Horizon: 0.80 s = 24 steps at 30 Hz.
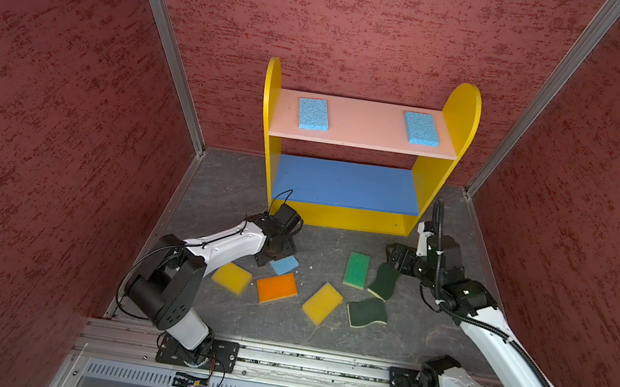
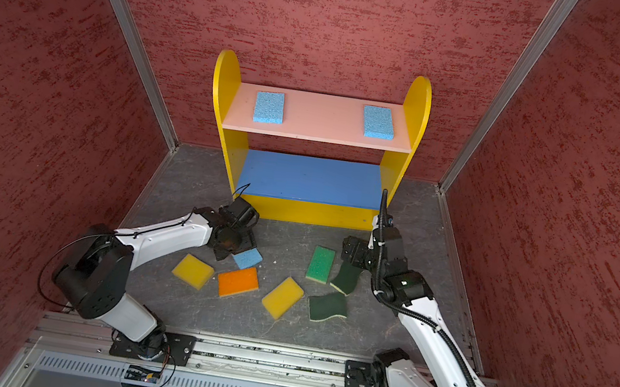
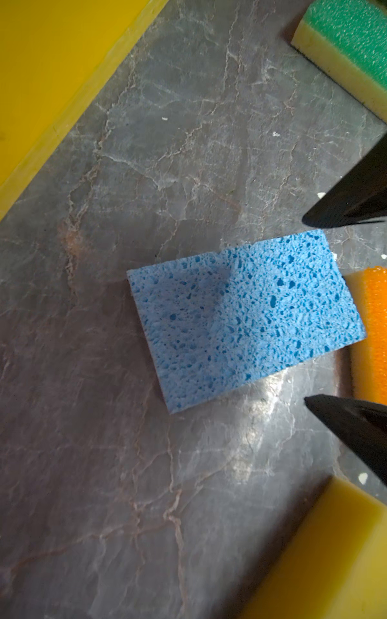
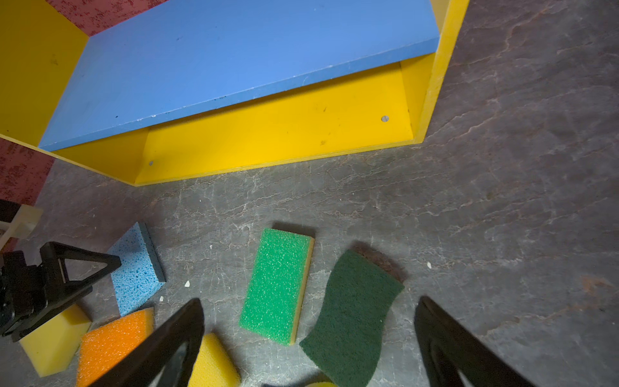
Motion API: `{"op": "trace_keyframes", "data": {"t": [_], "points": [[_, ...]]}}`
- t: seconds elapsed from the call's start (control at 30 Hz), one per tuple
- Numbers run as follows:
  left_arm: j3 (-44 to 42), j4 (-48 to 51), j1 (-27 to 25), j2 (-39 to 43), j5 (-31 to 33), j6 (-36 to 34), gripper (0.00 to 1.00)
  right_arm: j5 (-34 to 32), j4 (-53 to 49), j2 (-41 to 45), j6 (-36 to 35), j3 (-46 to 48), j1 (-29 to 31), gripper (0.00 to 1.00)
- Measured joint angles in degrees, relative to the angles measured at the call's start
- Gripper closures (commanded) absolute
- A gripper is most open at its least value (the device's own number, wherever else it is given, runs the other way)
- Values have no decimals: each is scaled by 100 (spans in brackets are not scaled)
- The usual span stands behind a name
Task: Place and organize the cleaning sponges onto the shelf
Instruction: 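Move the left gripper over the light blue sponge on the table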
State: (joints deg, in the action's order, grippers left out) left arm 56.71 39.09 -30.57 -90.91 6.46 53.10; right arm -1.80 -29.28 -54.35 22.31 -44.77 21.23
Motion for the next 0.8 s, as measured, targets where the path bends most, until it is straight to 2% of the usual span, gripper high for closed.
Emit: {"op": "trace_keyframes", "data": {"t": [0.3, 0.8], "points": [[151, 74, -48, -350, 26, 142, 11, -2, -7, -33, -33, 0, 0, 1], [428, 129, -63, -839, -59, 232, 9, 0, -7, -151, -48, 0, 0, 1]]}}
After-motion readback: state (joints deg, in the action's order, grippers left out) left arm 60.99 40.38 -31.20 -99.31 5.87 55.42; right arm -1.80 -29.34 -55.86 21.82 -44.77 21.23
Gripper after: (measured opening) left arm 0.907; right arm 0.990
